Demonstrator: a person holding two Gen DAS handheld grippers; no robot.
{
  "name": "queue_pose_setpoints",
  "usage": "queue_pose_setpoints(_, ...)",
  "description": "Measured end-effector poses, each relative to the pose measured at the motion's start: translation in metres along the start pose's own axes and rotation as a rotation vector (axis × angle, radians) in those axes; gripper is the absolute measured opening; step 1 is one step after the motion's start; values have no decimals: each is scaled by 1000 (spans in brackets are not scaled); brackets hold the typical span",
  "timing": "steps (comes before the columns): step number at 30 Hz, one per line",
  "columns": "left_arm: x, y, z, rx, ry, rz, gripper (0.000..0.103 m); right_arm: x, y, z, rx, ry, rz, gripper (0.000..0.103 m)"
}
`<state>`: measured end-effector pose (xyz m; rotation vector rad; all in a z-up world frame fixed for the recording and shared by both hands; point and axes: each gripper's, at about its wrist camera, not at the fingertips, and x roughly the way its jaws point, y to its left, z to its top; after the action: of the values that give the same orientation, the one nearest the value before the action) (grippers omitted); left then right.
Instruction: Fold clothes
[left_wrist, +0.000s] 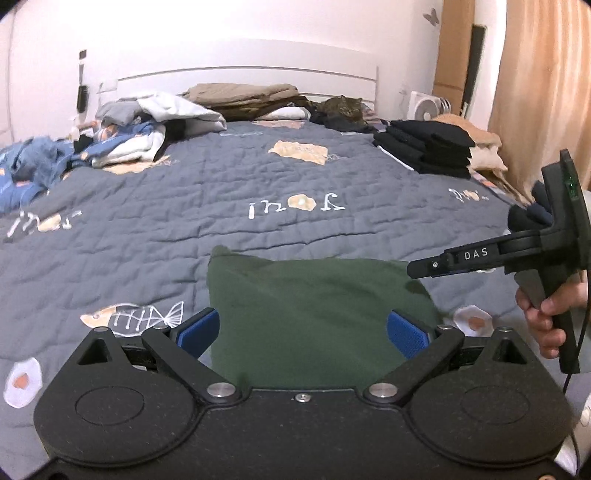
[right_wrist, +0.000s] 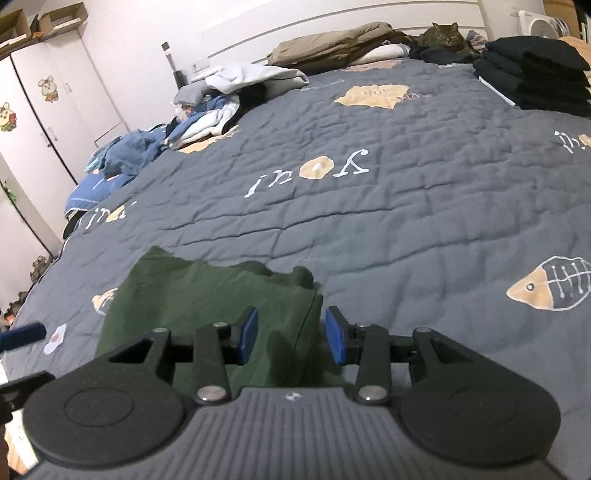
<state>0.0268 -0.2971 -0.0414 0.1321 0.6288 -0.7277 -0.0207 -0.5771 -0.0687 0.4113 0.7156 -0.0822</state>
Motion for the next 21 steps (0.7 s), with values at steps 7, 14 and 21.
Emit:
queue_pose_setpoints(7, 10, 11, -7, -25, 34, 16, 98, 22, -7, -7, 31, 24, 12, 39)
queue_pose_setpoints(14, 4, 14, -9, -36, 32, -2, 98, 20, -16, -8, 156, -43, 59, 17)
queue_pose_setpoints(21, 2, 21, -6, -62, 16, 9, 98, 13, -21, -4, 232, -119, 71, 8)
